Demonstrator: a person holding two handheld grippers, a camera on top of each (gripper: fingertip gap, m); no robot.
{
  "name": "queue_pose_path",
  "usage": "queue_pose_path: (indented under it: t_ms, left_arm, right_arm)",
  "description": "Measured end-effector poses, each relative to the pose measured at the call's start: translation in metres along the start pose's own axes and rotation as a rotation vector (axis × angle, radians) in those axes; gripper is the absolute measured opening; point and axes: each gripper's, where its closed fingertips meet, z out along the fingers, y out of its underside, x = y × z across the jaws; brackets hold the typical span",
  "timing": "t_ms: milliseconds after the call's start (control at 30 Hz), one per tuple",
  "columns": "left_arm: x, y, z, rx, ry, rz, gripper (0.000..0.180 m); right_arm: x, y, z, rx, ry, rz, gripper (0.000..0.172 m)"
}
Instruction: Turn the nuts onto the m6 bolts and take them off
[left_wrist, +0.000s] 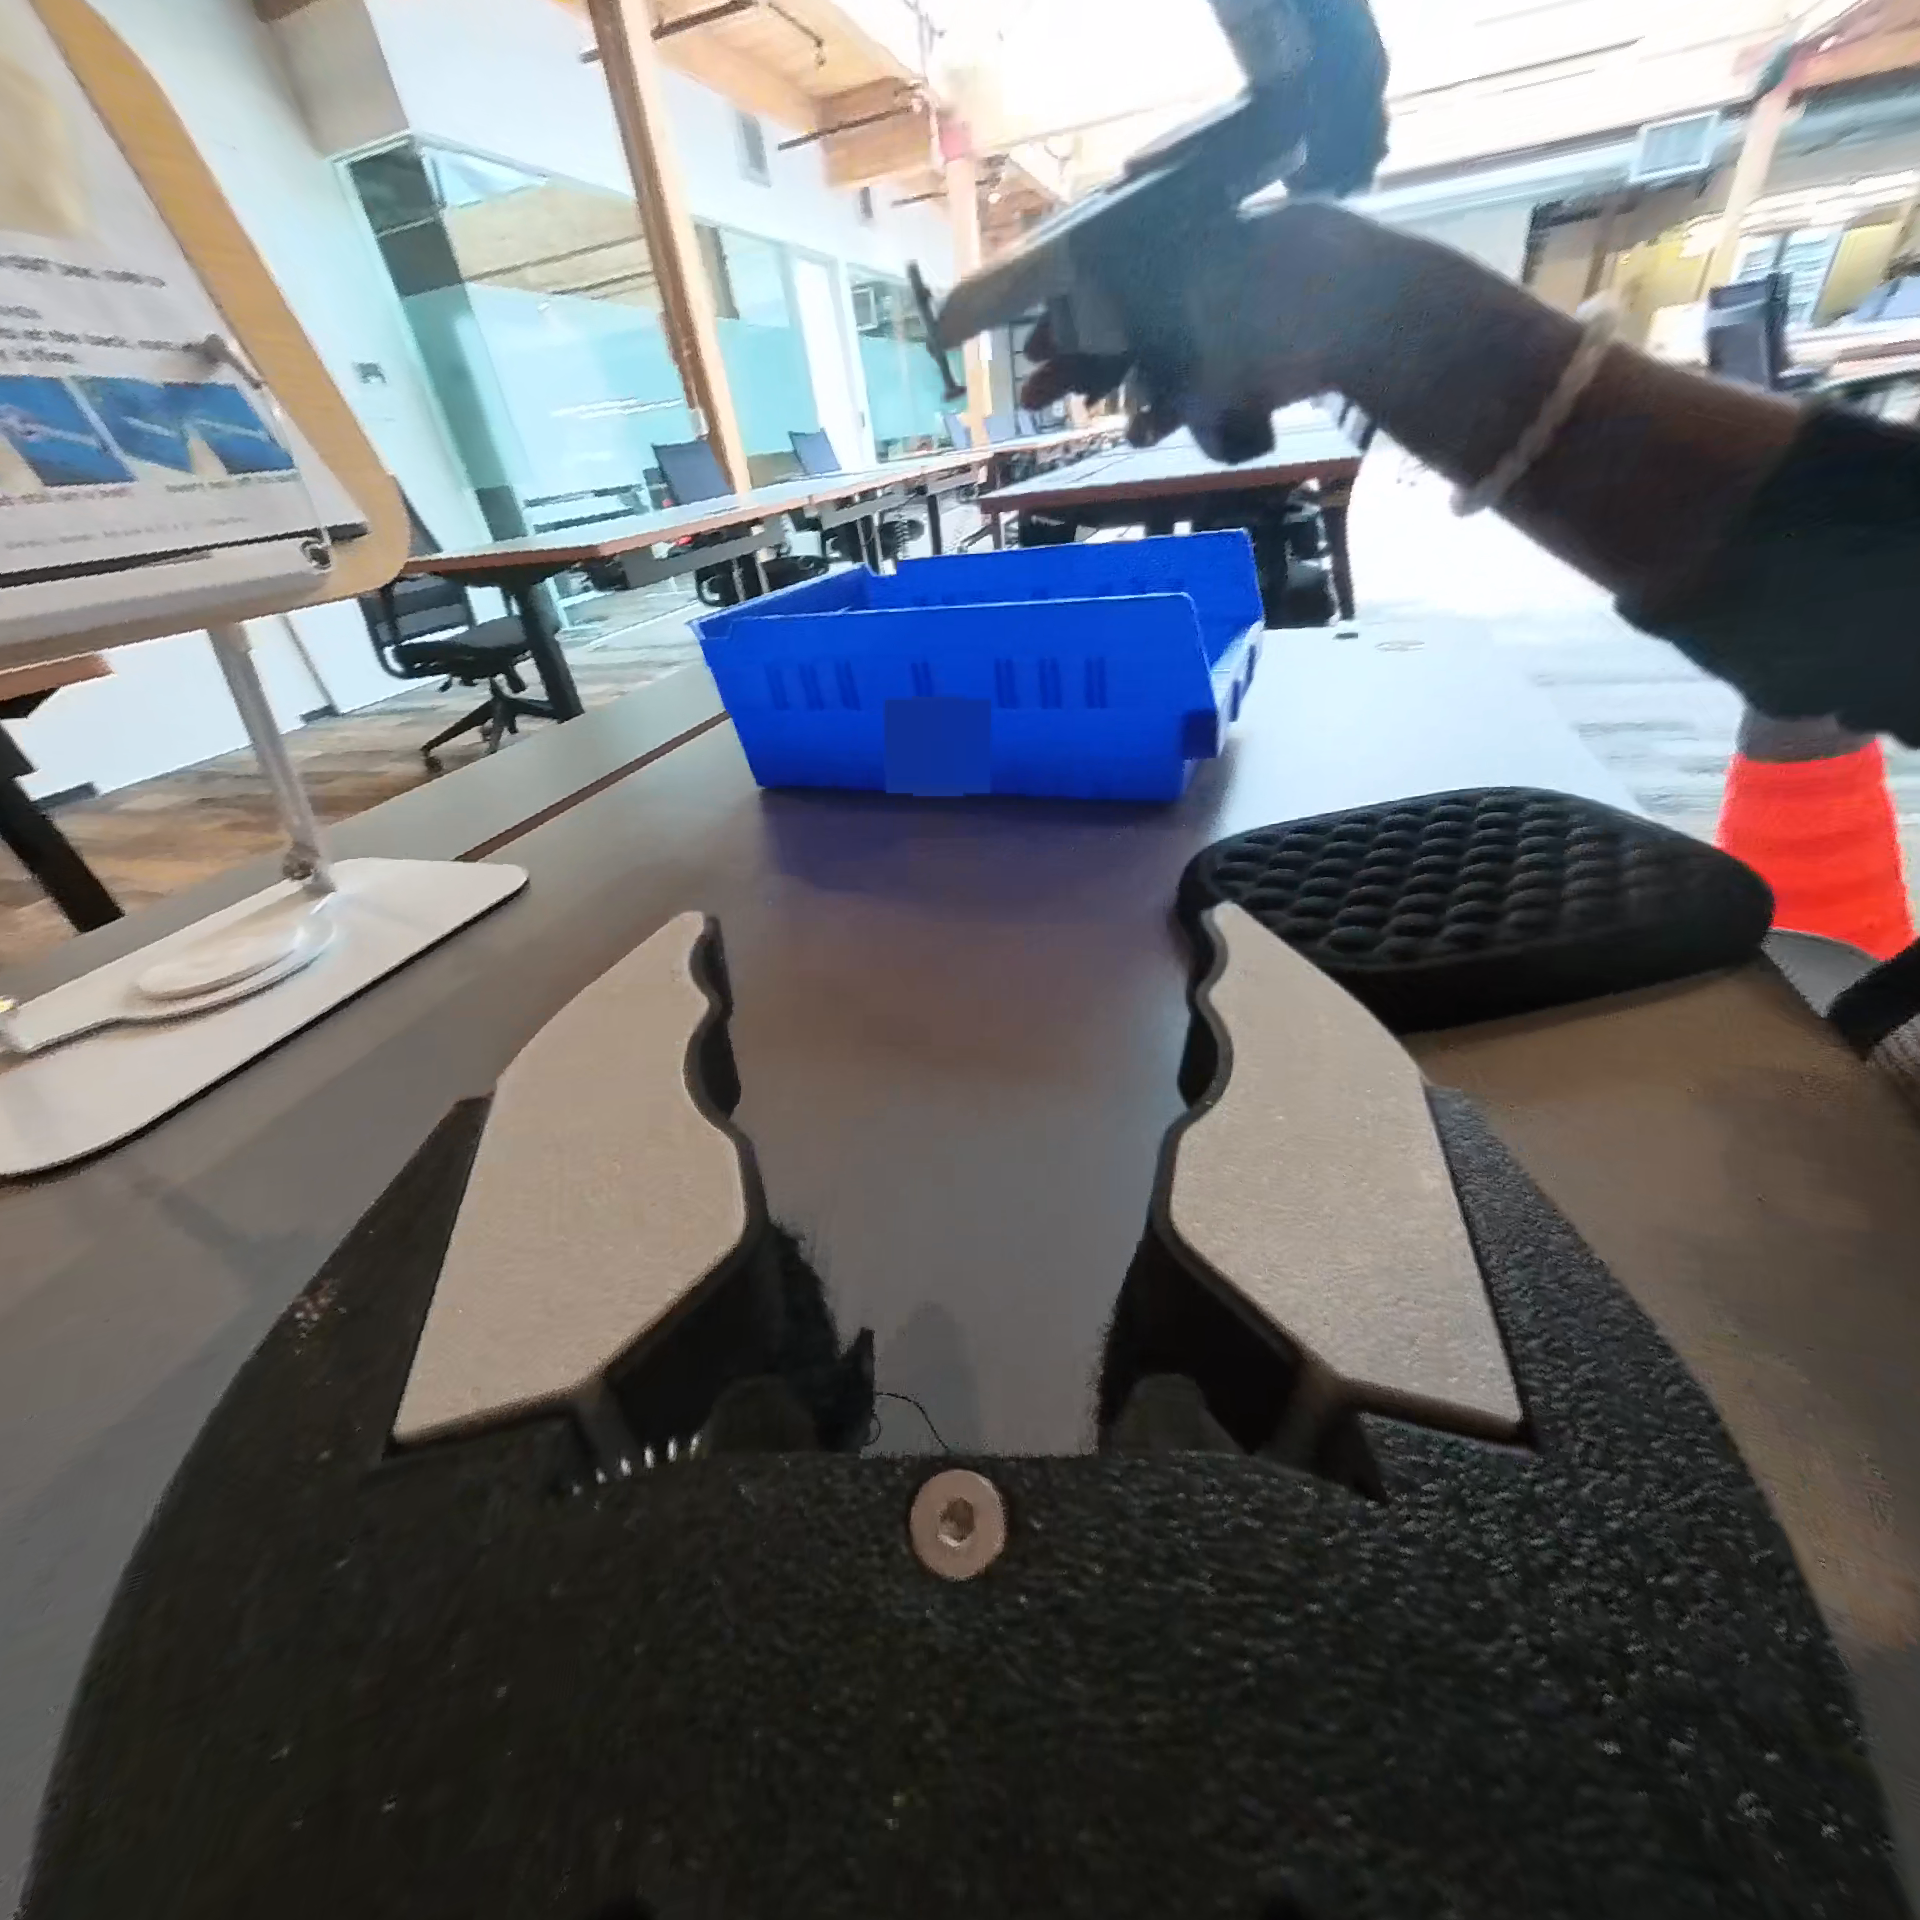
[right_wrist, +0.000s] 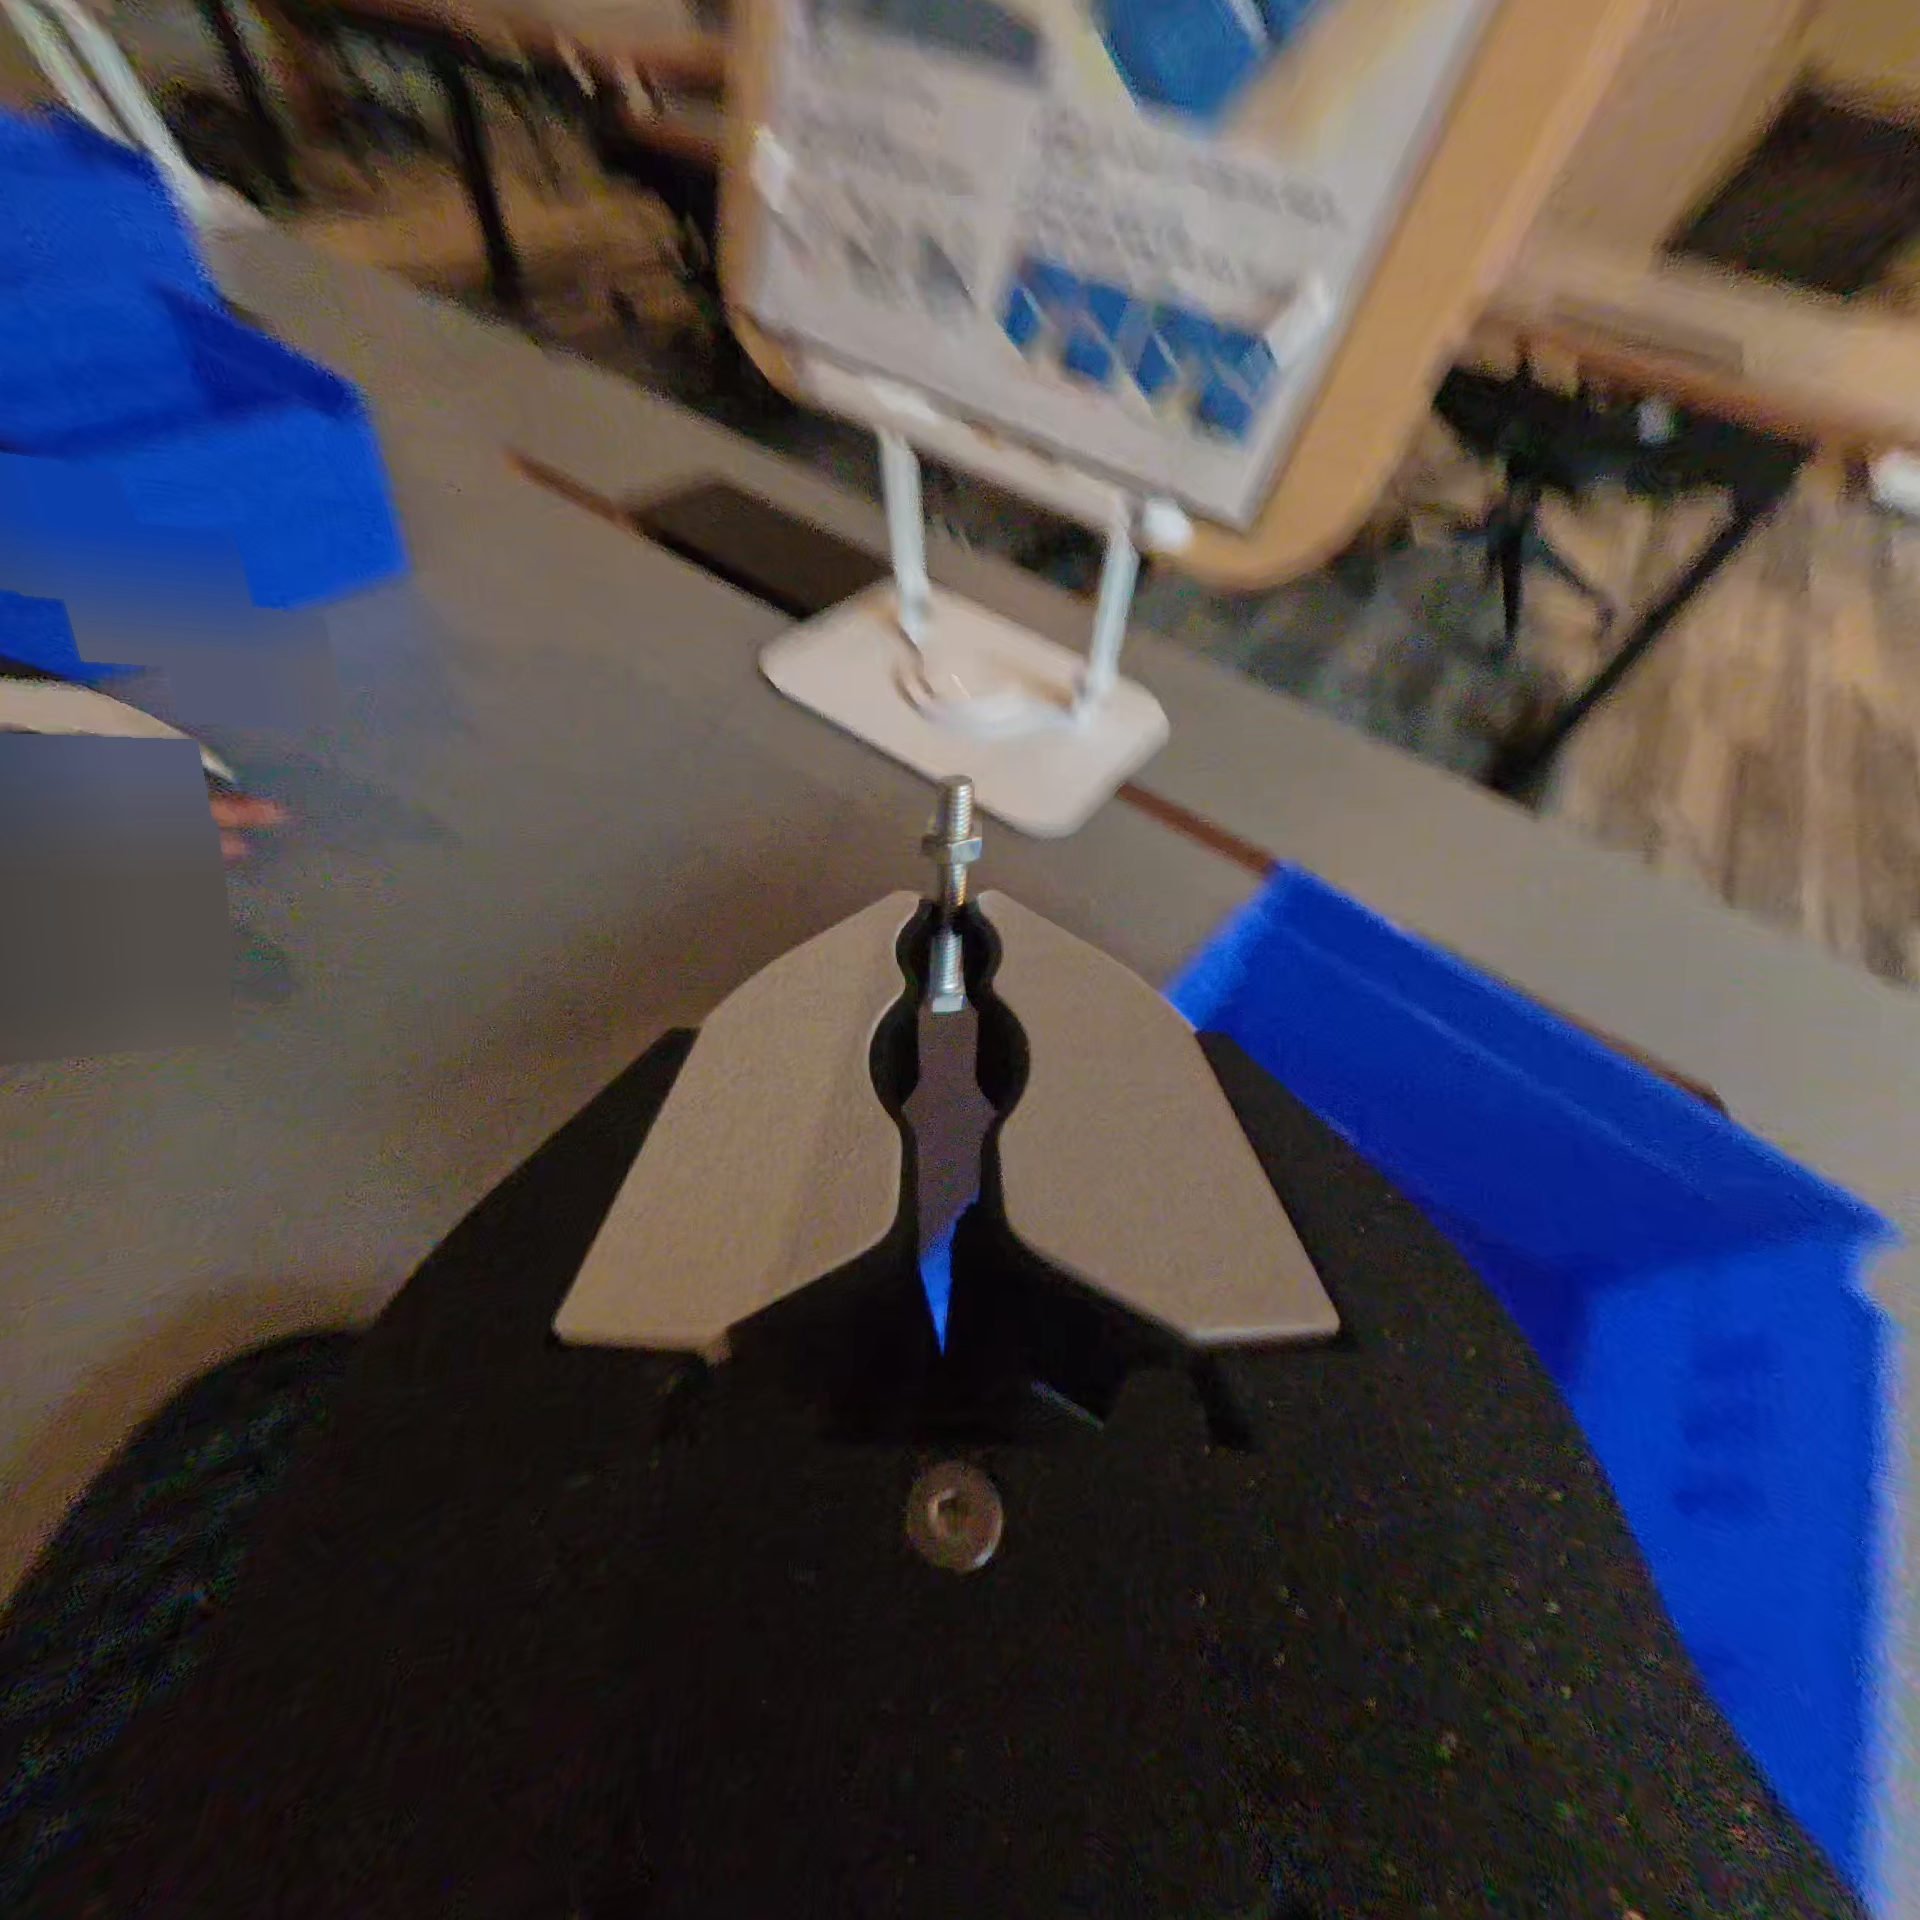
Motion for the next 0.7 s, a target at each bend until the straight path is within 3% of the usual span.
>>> queue_pose_path:
  t_ms: [133, 333, 500, 700]
  left_arm:
    - [-0.005, -0.001, -0.002, 0.015, -0.010, -0.034, 0.085]
    - [-0.010, -0.004, -0.005, 0.039, -0.028, -0.072, 0.085]
    - [-0.011, -0.003, -0.005, 0.040, -0.027, -0.078, 0.085]
    - [-0.009, -0.003, -0.004, 0.036, -0.015, -0.076, 0.087]
  right_arm:
    - [0.072, 0.052, -0.003, -0.355, 0.108, 0.107, 0.005]
    - [0.126, 0.132, 0.003, -0.806, 0.129, 0.268, 0.005]
    - [0.141, 0.169, 0.011, -1.006, 0.126, 0.352, 0.005]
    - [0.148, 0.182, 0.029, -1.095, 0.117, 0.390, 0.005]
